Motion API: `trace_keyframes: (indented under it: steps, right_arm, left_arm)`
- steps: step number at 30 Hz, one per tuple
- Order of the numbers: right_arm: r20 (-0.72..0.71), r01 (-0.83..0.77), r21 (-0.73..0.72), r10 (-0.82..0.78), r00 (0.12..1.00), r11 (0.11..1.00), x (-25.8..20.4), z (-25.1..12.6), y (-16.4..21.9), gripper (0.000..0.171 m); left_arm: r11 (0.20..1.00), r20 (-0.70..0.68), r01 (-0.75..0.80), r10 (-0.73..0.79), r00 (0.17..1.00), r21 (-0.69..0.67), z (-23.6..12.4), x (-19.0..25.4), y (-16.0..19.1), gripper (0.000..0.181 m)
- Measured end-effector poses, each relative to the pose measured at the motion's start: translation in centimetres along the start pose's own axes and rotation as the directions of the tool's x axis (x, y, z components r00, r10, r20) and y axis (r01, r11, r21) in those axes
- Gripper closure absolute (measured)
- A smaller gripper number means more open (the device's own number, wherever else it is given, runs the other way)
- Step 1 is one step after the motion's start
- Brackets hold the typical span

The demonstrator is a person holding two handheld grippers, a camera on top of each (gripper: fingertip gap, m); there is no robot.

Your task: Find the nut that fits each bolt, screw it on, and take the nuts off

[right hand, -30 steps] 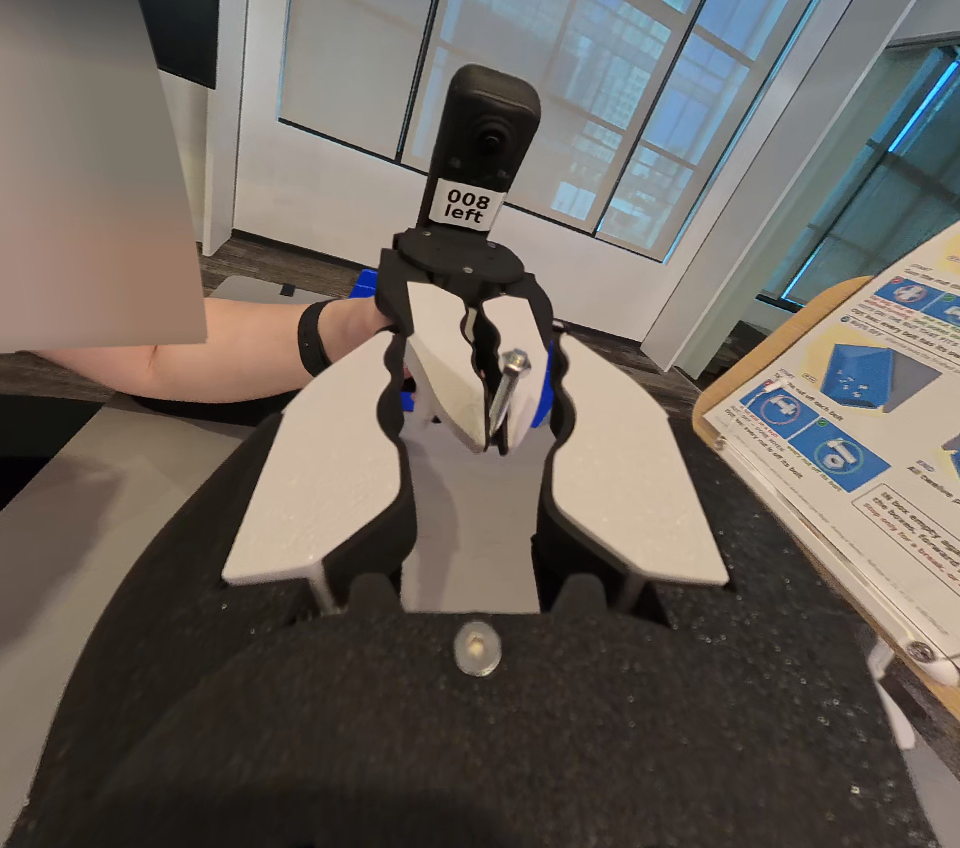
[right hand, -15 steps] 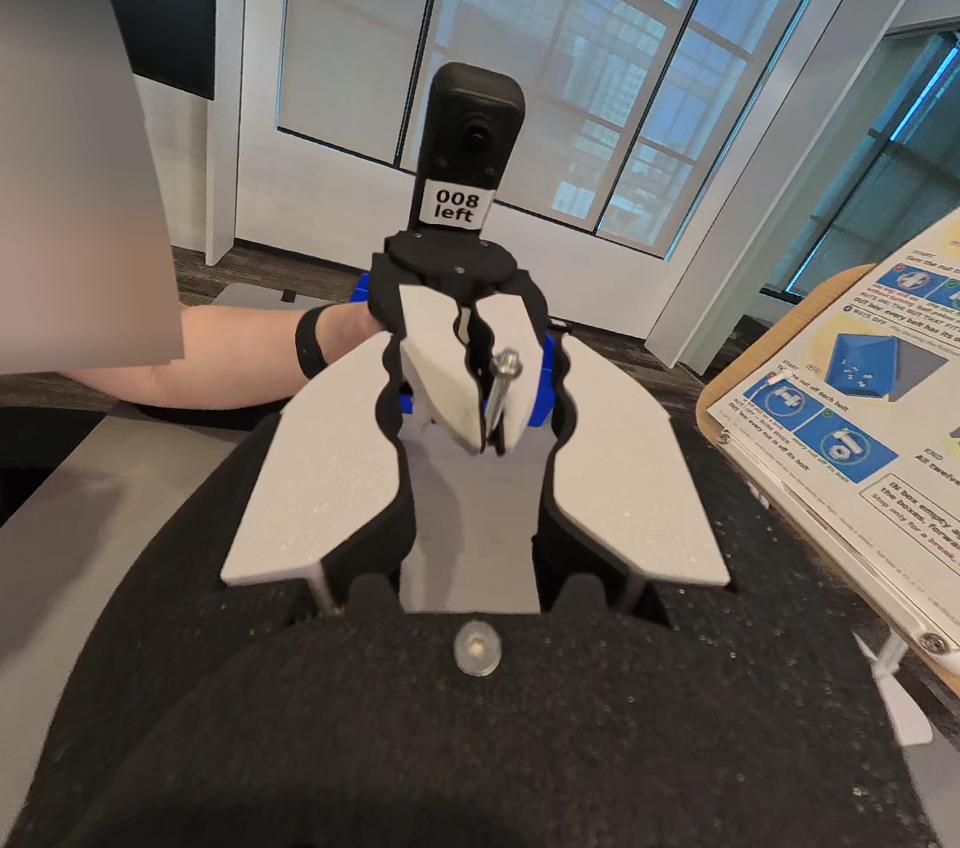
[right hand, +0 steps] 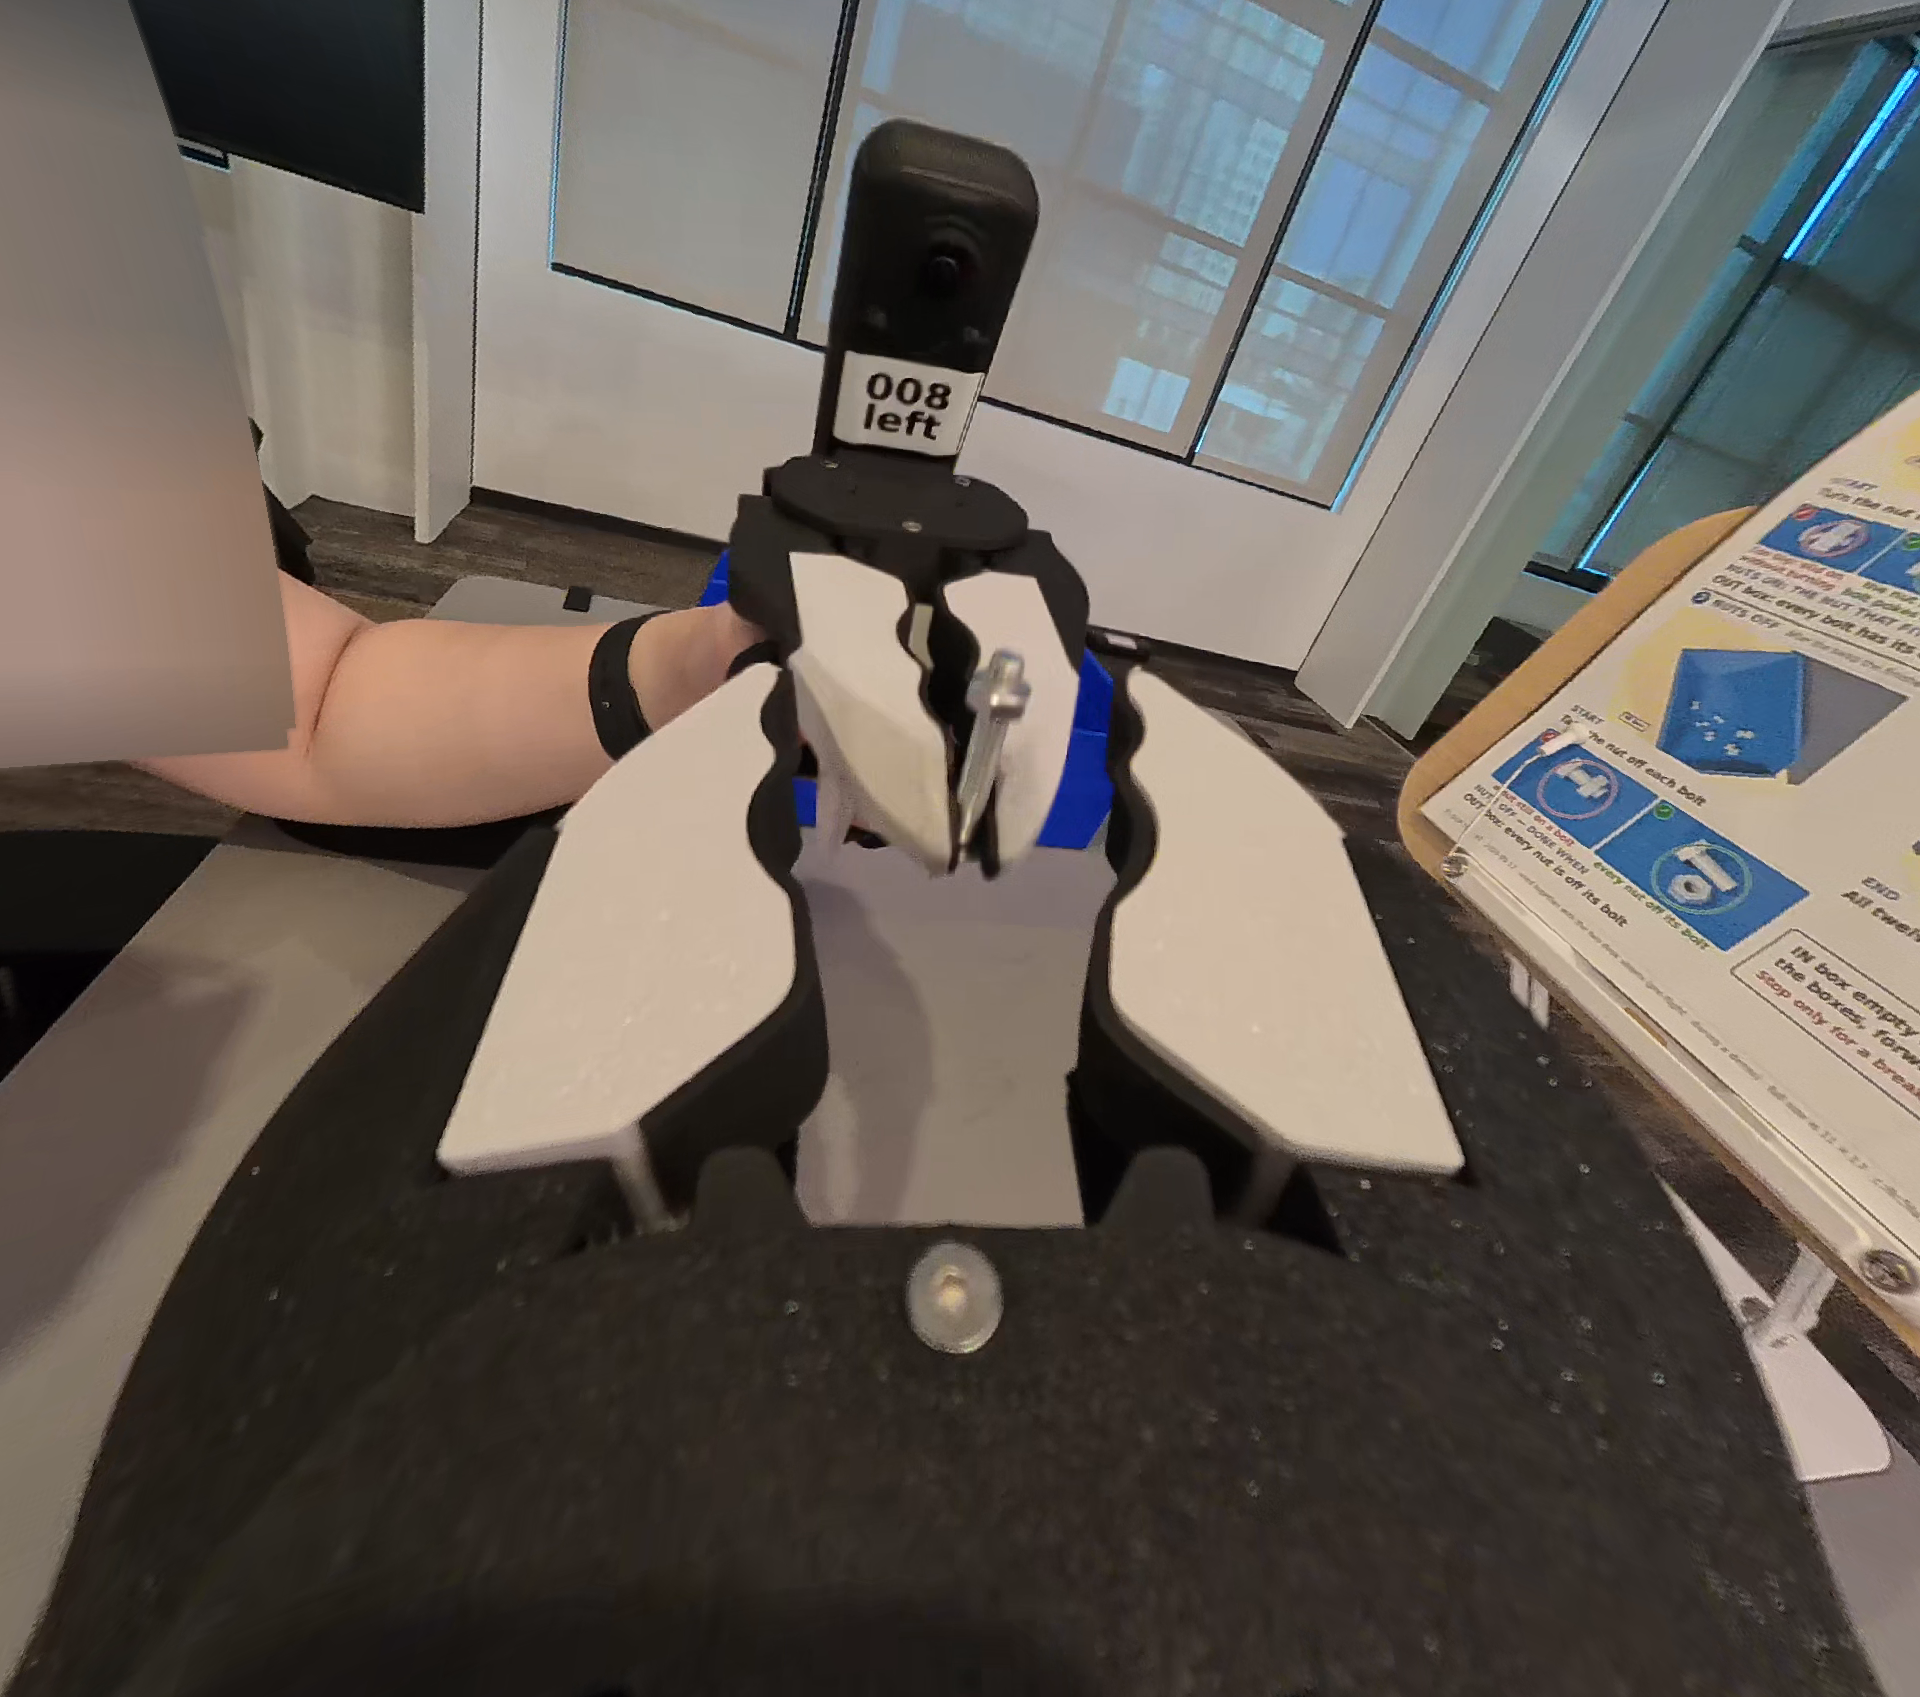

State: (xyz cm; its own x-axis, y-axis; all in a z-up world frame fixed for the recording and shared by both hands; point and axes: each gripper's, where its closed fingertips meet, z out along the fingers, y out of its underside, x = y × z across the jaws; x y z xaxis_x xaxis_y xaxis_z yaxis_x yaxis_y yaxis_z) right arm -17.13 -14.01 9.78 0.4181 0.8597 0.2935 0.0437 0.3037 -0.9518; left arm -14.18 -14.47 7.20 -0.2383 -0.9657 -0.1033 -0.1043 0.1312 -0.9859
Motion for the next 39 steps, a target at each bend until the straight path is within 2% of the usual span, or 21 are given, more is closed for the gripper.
trace_keyframes:
  steps: [5, 9, 11, 16, 21, 23, 30, 36, 39]
  right_arm:
    - [0.062, 0.039, -0.02, -0.038, 0.997, 0.999, -1.5, 0.5, 0.3, 0.117]
    - [0.015, 0.05, -0.025, -0.05, 0.999, 0.998, -0.4, -0.2, -0.1, 0.114]
    - [0.026, 0.027, 0.0, -0.027, 0.999, 1.0, -0.2, -0.6, -0.5, 0.123]
    - [-0.008, 0.01, 0.016, -0.01, 1.0, 1.0, 0.2, -0.3, -0.3, 0.115]
    - [0.046, 0.037, -0.006, -0.036, 0.998, 0.999, -1.5, 0.6, 0.0, 0.109]
    - [0.015, 0.057, -0.023, -0.057, 0.998, 0.998, -1.1, 0.6, 0.0, 0.102]
    - [-0.008, 0.004, 0.025, -0.004, 1.0, 1.0, 0.0, -0.3, -1.0, 0.111]
    - [-0.013, 0.009, 0.033, -0.009, 1.0, 0.999, -0.4, 0.2, -0.8, 0.108]
    - [0.006, 0.016, 0.015, -0.016, 1.0, 1.0, -1.0, 0.5, -0.6, 0.105]
  left_arm:
    - [0.997, 0.038, -0.048, 0.05, 0.998, -0.063, 0.7, -0.1, 0.9, 0.177]
    - [1.0, 0.087, -0.005, 0.005, 0.996, 0.0, -0.9, -1.5, -0.2, 0.177]
    - [0.999, 0.089, 0.023, -0.026, 0.996, 0.039, -1.6, -1.9, -0.7, 0.177]
    - [0.999, 0.0, 0.023, -0.023, 1.0, 0.04, -0.6, -0.4, -0.5, 0.177]
    - [1.0, 0.034, -0.009, 0.009, 0.999, -0.008, 0.5, -0.4, 0.4, 0.177]
    - [1.0, 0.055, -0.004, 0.004, 0.998, 0.011, 0.0, -0.9, 0.1, 0.177]
    - [0.988, 0.048, 0.059, -0.067, 0.997, 0.142, -2.2, -1.7, -2.0, 0.177]
    - [0.996, 0.01, 0.03, -0.031, 0.999, 0.078, -0.5, -0.5, -0.9, 0.177]
    - [0.998, 0.036, 0.014, -0.017, 0.999, 0.068, -0.4, -0.7, -0.7, 0.177]
